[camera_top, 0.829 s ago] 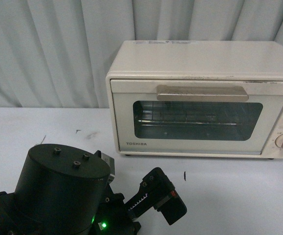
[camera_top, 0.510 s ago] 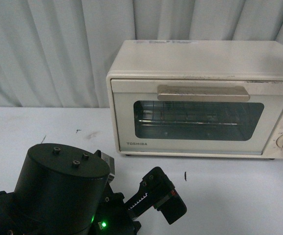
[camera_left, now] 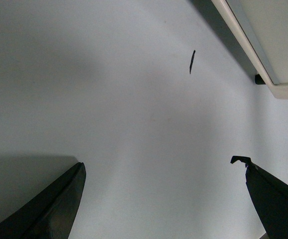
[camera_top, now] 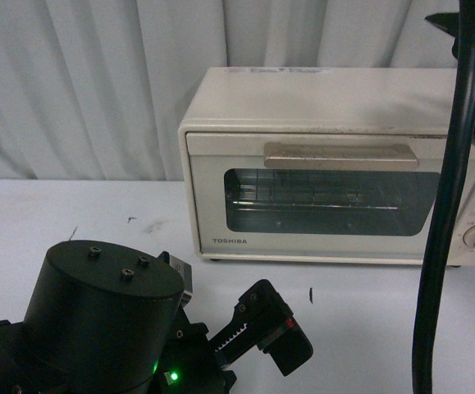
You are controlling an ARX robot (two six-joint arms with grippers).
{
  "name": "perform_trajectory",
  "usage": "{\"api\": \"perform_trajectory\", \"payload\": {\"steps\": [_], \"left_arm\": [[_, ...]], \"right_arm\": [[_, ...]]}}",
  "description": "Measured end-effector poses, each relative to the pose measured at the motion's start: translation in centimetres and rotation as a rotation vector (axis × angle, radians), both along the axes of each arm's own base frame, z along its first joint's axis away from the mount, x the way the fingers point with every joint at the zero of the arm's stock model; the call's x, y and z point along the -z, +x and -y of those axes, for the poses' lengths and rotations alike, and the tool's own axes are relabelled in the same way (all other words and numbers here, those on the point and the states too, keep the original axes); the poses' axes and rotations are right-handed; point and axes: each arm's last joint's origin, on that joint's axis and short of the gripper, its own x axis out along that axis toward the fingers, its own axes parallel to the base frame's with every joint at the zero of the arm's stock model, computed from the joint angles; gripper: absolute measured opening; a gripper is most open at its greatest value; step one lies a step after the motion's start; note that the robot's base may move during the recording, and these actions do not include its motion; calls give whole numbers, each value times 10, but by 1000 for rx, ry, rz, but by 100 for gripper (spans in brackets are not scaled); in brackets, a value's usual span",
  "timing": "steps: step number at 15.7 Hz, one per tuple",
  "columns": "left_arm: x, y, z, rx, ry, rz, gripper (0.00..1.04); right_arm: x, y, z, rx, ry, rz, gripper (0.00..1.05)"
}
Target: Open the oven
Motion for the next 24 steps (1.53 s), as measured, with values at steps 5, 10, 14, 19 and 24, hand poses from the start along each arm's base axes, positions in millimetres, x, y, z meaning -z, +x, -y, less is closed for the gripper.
{"api": "perform_trajectory", "payload": {"steps": [5,10,14,19,24], "left_arm": [[0,0,0,0,0,0,98],[0,0,0,0,0,0,98],[0,0,0,0,0,0,98],[0,0,0,0,0,0,98],[0,0,0,0,0,0,98]], "right_arm": [[20,-5,-2,-144,-133,-132,2],[44,-2,-11,-201,-164,-226,2],[63,2,-14,-224,-171,-286,2],[61,13,-3,-187,-158,-303,2],[57,8,0,-190,-68,-434,2]]}}
